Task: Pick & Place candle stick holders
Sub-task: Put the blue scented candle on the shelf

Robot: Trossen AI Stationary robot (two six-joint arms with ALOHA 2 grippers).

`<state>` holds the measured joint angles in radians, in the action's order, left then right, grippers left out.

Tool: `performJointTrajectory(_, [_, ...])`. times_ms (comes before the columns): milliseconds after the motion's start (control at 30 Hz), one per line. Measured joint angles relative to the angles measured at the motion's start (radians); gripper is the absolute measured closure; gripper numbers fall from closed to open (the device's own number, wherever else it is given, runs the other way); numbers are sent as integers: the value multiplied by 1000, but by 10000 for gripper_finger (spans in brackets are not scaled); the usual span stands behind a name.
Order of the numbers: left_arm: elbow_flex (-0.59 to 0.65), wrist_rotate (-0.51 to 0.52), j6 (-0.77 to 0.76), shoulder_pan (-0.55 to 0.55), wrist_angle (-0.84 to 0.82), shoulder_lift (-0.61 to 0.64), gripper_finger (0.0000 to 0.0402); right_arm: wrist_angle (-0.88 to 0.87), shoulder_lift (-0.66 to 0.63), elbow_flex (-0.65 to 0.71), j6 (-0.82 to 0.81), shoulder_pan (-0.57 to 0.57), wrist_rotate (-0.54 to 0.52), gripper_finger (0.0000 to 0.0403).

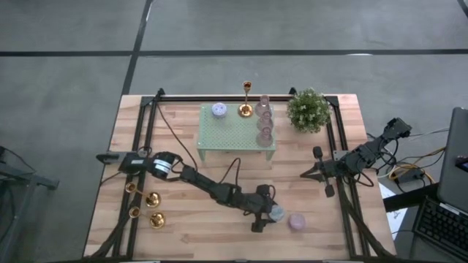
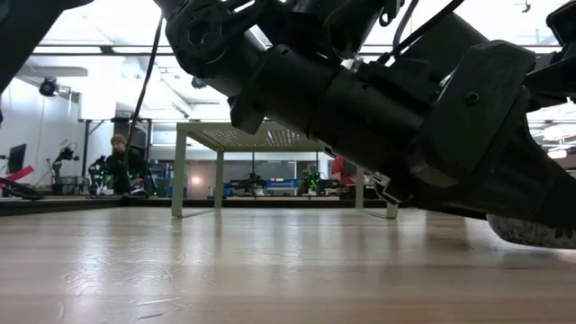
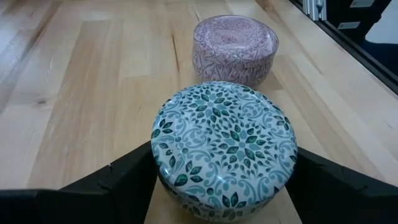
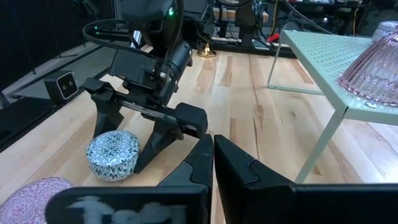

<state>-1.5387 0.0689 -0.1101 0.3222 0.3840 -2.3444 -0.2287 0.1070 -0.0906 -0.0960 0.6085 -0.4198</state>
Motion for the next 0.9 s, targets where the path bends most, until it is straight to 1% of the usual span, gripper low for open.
performJointTrajectory(233, [2, 0, -7, -3, -3, 11, 93, 0, 0, 0, 1, 0, 0, 394])
performJointTrajectory(400, [3, -1, -23, -3, -52, 53, 93, 0, 0, 0, 1, 0, 0, 394])
performJointTrajectory(600, [5, -1, -19, -4, -135, 145, 94, 0, 0, 0, 0, 0, 0, 394])
performJointTrajectory(767, [6, -2, 10, -4, -281, 237, 94, 0, 0, 0, -1, 0, 0, 394])
performJointTrajectory(900, [7, 0, 40, 2, -362, 322, 94, 0, 0, 0, 1, 0, 0, 394])
